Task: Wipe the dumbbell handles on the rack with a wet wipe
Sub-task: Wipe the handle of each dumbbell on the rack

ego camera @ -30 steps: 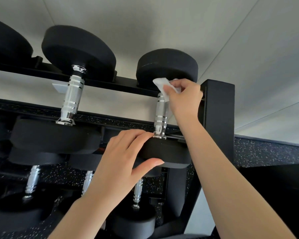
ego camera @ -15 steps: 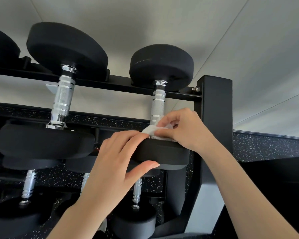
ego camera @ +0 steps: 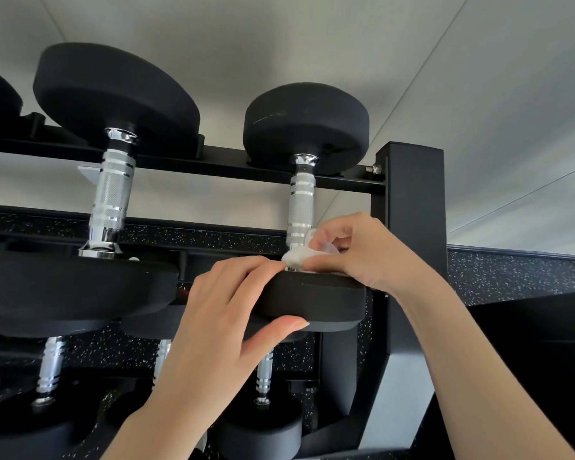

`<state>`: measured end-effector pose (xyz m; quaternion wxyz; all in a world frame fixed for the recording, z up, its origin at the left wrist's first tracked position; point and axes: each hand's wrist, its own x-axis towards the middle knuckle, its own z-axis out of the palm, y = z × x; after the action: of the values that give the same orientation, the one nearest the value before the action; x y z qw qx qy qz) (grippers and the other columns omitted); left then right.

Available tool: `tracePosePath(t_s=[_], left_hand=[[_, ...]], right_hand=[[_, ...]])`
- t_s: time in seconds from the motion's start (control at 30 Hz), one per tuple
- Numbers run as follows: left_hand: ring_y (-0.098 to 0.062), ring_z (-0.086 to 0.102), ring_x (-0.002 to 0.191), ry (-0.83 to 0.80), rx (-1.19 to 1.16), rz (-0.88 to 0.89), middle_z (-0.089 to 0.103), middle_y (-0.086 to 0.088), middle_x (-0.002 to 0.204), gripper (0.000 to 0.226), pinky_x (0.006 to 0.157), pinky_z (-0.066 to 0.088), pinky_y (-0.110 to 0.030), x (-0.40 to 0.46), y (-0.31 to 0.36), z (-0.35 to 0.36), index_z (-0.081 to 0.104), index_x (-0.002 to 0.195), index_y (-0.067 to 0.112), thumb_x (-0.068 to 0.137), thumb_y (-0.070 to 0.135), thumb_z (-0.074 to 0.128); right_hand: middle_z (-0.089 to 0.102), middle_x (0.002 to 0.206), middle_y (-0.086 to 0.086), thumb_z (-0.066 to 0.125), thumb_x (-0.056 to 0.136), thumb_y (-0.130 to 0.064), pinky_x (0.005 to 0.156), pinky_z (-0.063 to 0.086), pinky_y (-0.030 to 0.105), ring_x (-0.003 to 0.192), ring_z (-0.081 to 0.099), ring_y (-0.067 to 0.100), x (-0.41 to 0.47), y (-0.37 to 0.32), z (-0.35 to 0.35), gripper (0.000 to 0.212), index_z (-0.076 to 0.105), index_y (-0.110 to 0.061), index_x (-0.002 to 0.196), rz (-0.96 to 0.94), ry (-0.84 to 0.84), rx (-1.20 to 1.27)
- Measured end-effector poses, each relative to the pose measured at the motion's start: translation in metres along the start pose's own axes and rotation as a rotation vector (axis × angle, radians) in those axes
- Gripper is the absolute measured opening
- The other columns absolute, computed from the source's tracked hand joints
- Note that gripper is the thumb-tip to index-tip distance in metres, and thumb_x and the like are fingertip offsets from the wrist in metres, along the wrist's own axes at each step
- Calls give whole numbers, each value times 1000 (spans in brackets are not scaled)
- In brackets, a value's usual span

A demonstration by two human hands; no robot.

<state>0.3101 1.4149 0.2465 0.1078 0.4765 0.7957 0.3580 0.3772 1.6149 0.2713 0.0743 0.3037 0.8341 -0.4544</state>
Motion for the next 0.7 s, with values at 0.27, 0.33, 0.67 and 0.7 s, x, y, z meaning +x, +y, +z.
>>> tracePosePath(t_s=[0.27,0.33,0.67,0.7], left_hand=[[-1,41,111,0,-8,13,46,17,120,51,99,24,-15,1,0,-2,54,124,24,87,59,45],[-2,42,111,-1,-11,14,47,17,121,51,100,24,-15,1,0,-1,54,124,24,87,58,46],[5,37,111,7,-7,10,44,18,120,50,99,22,-13,1,1,0,51,123,25,87,58,45],[5,36,112,8,-8,9,44,18,121,50,99,22,-13,1,1,-1,51,124,25,87,58,45]], right_hand=[[70,75,-7,81,67,-29,77,49,28,73,64,9,4,21,4,14,68,-24,70,46,40,151],[71,78,-1,81,68,-25,70,47,24,70,63,11,4,22,7,14,68,-21,71,60,66,223],[68,80,-8,72,79,-16,72,51,18,72,62,4,33,6,12,10,68,-17,88,-11,524,389],[67,77,-7,73,79,-17,72,51,20,70,60,5,38,4,11,7,70,-17,85,-16,553,387]])
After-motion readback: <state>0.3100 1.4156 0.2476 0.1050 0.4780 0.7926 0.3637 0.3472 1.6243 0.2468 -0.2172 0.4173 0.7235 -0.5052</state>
